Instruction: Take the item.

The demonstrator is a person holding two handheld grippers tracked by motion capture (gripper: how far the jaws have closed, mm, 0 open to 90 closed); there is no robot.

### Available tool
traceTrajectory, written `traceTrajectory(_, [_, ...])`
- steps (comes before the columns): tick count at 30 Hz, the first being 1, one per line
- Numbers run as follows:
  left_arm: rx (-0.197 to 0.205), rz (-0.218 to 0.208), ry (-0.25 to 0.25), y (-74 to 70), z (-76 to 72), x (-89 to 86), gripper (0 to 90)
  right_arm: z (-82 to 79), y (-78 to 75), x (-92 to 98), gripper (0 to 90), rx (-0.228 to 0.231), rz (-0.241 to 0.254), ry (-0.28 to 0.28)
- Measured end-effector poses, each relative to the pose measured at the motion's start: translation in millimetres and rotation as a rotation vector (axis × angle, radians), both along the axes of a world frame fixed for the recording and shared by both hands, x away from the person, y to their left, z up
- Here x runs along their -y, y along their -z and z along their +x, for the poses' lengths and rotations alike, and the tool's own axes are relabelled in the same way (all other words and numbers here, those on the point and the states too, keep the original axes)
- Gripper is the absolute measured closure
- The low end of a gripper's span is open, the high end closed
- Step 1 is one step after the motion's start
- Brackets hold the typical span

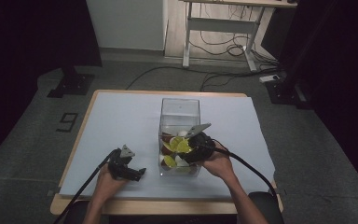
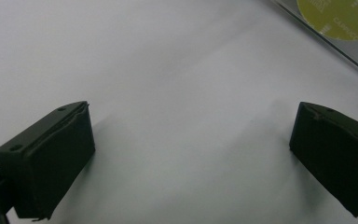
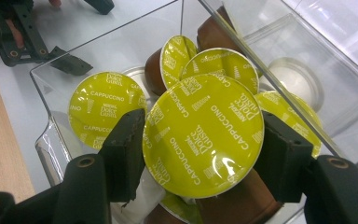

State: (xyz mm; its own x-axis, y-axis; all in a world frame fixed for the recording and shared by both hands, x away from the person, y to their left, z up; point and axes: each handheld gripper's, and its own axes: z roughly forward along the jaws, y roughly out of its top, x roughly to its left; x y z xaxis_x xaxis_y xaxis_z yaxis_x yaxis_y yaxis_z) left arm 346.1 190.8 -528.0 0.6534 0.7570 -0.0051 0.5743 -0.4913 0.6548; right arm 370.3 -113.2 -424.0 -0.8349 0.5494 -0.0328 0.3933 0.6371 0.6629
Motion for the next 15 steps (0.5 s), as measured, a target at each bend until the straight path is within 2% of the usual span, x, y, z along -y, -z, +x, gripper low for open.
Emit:
traceTrajectory(10, [-0.001, 0.000, 0.000, 0.0, 0.0, 0.0, 0.0, 1.1, -7.3, 9.9, 39.1, 0.015, 0.014, 0.029])
traceTrajectory(15, [-0.001, 0.000, 0.000, -0.1, 0.0, 0.0, 0.0, 3.2, -10.4, 18.2, 39.1, 0.024, 0.008, 0.063])
